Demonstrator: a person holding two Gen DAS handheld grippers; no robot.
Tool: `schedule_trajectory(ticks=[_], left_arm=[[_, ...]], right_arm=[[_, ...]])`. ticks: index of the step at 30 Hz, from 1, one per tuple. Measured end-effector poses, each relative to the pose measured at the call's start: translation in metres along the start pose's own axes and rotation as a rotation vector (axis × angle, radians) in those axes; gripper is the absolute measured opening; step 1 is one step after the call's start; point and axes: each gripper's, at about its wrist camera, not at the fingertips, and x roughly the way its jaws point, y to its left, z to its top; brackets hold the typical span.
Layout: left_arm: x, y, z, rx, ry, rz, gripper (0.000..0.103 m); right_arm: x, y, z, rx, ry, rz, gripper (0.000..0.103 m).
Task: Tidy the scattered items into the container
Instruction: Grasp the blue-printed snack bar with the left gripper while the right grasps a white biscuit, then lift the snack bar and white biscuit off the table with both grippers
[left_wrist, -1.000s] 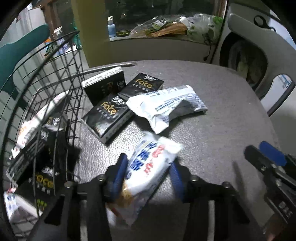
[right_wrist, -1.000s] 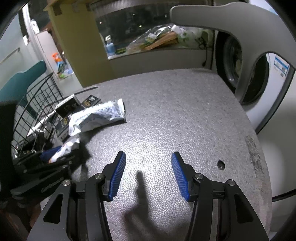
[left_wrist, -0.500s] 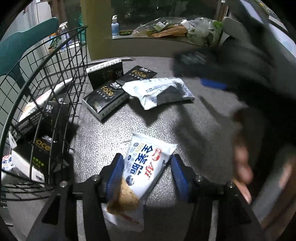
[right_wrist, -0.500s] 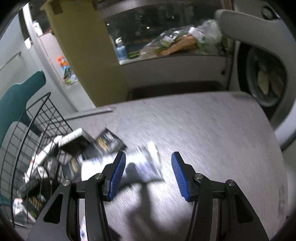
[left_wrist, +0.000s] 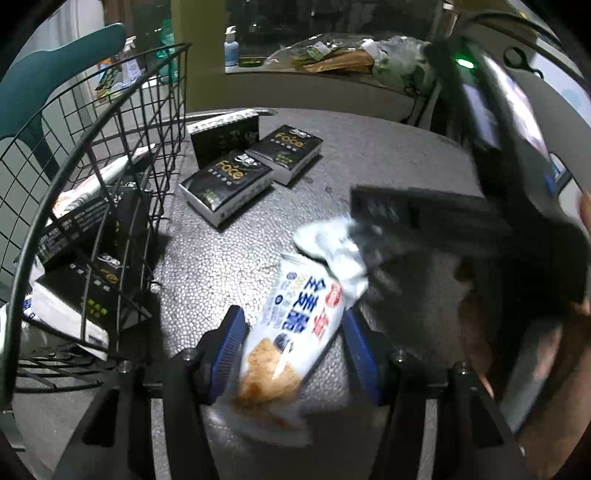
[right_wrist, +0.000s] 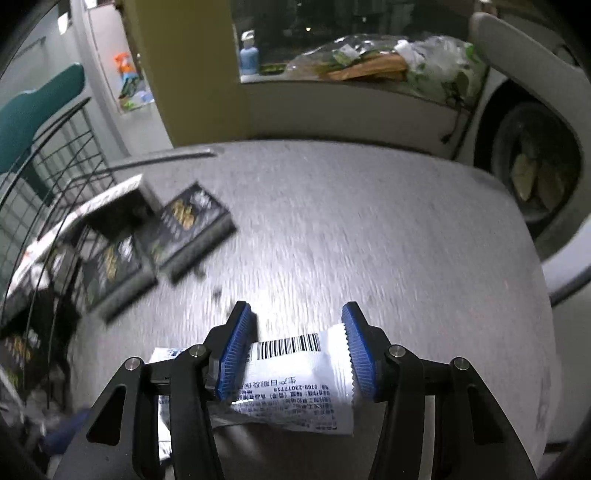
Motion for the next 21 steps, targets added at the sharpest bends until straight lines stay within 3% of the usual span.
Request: schedule_trajectory(ticks=[9, 16, 21], left_arm=[[-0.005, -0.003, -0.018, 0.038, 0.014, 0.015, 0.065], [-0.014, -0.001, -0.036, 0.055, 0.020, 0.011, 0.065], [-0.017, 0.001, -0.043, 0.057, 0.032, 0.004, 0.065]], right_arm=[[-0.045, -0.027, -0.064, 0.099, -0.022, -0.006, 0.051], [-0.071, -0.032, -0.090, 0.130, -0.023, 0.070, 0.052], [-0.077, -0.024, -0.101, 0.089, -0.012, 0.075, 0.052]])
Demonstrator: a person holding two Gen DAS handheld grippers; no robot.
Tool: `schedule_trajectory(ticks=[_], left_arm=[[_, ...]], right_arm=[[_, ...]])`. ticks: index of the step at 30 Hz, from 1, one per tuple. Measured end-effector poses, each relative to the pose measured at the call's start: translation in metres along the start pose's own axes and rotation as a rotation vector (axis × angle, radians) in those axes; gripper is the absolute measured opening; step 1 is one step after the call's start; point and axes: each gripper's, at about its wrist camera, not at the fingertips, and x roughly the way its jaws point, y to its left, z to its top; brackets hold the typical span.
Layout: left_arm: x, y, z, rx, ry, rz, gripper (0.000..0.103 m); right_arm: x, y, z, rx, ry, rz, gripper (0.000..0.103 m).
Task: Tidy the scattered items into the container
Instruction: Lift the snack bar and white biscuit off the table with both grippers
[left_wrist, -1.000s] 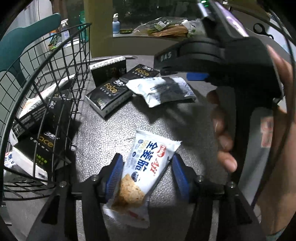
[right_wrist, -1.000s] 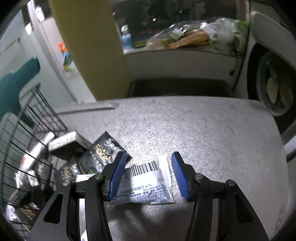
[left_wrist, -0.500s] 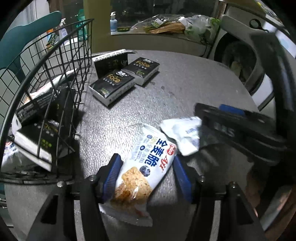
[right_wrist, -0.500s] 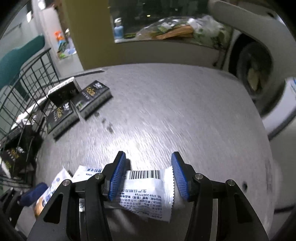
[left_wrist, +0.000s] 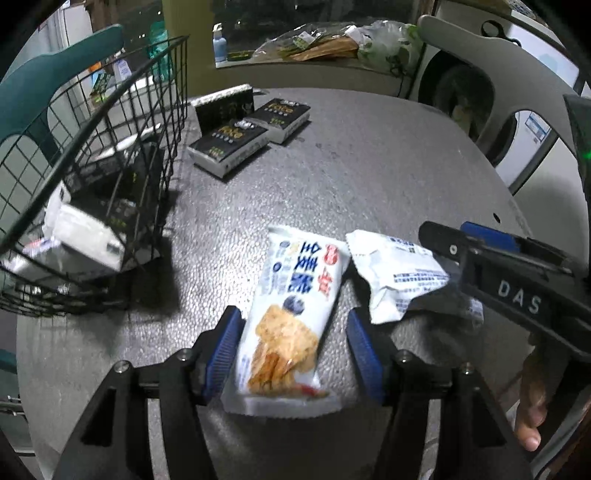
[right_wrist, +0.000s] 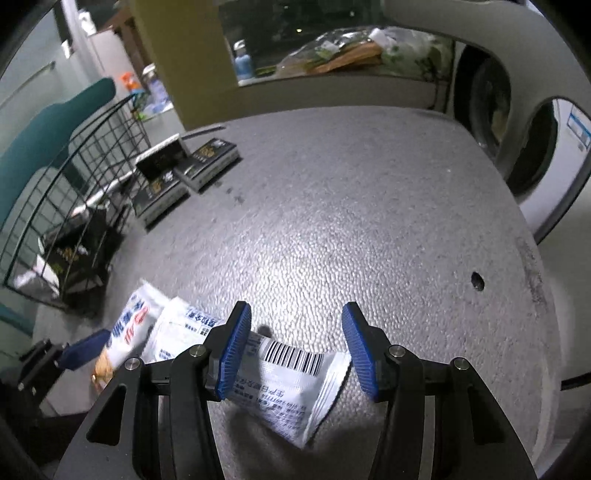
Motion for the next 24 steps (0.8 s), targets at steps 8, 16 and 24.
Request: schedule_trajectory(ticks=[8, 16, 24], left_arm=[[-0.017, -0.007, -0.022, 0.008, 0.007, -0.019, 0.065], [-0.026, -0.012, -0.018, -0.019, -0.027, -0.064, 0.065], [-0.011, -0.021, -0.006, -0.013, -0.031, -0.048, 0.068]], right_arm=[[-0.017, 0.001, -0.011, -0.012, -0.017, 0.002, 0.052], [-0.019, -0.011, -0.011, -0.035, -0.038, -0.050, 0.052], [-0.024, -0.007, -0.032, -0.082, -0.004, -0.020, 0.052]])
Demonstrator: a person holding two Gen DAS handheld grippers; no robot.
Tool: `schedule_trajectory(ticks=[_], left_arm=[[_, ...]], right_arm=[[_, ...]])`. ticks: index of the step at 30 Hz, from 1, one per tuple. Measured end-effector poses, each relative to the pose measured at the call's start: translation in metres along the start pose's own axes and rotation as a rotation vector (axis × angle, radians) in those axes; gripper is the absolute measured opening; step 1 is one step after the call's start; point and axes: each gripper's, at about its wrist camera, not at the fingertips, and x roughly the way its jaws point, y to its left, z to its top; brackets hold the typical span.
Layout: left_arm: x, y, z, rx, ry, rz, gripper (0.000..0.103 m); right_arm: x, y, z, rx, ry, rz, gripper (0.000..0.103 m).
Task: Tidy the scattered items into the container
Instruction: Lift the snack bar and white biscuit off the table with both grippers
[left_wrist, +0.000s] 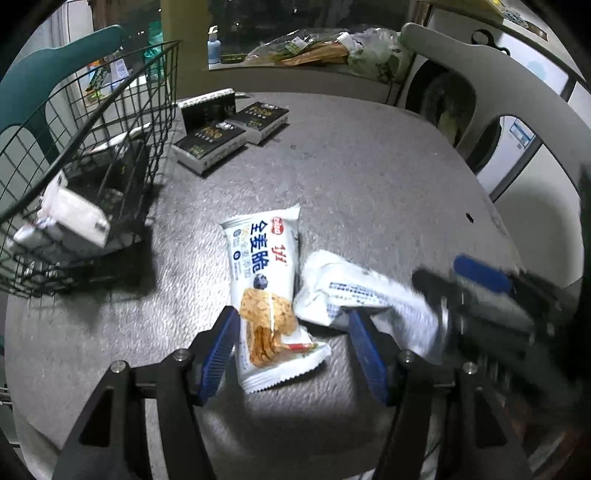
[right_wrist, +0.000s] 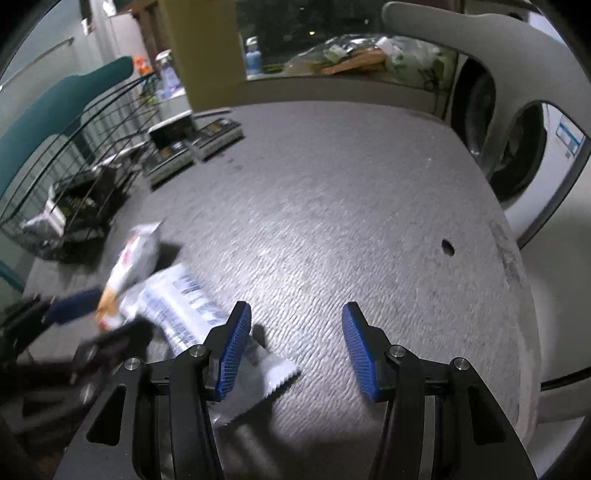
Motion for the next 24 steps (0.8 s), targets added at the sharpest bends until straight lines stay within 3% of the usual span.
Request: schedule_trajectory(ticks=[13, 24], left_arm=[[-0.032, 0.030, -0.010, 0.006, -0.031, 0.018, 0.068], [-0.038, 0.040, -0.019, -0.024, -0.020, -0.006, 0.068]], right_arm=[[-0.012, 0.033, 0.003, -0.053, -0.022, 0.124, 0.052], [-0.010, 0.046, -0.003, -0.004, 0.061, 0.192, 0.052]])
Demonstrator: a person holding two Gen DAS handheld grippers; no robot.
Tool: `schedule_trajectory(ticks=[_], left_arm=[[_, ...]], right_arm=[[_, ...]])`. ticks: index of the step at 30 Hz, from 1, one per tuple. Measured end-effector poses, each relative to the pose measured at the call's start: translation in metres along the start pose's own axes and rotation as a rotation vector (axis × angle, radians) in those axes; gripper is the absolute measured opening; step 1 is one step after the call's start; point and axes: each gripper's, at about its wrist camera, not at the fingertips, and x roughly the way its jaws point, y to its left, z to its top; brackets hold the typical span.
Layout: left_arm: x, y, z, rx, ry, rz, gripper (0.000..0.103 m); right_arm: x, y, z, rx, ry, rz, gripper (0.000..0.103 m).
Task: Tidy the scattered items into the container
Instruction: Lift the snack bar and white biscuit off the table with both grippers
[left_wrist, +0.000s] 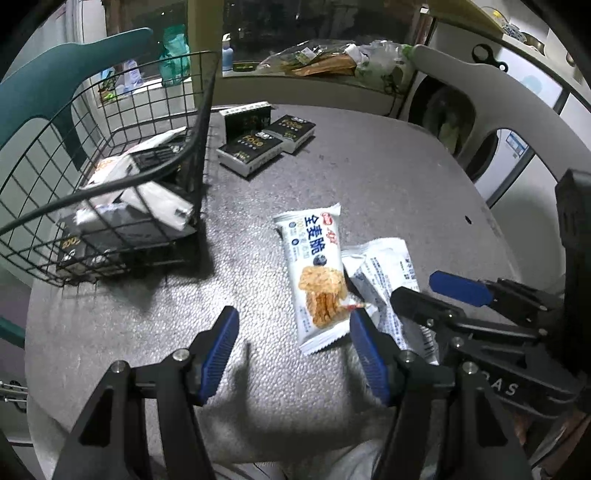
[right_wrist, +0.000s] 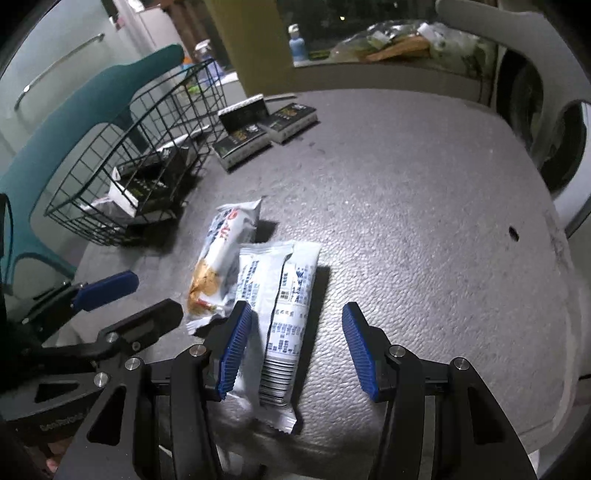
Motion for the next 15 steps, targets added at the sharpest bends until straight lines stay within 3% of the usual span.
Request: schedule_trajectory(ticks=[8, 15], left_arm=[[-0.002, 0.028, -0.009, -0.103, 0.018, -0.007, 0.068], [-0.007, 0.032, -0.010, -0.112, 0.003, 0.000, 0.068]], right_arm=[[0.009, 0.018, -0.004, 0.001, 0.020, 0.005, 0.052], [0.017, 0.025, -0.006, 0.005, 0.066, -0.032, 0.052]])
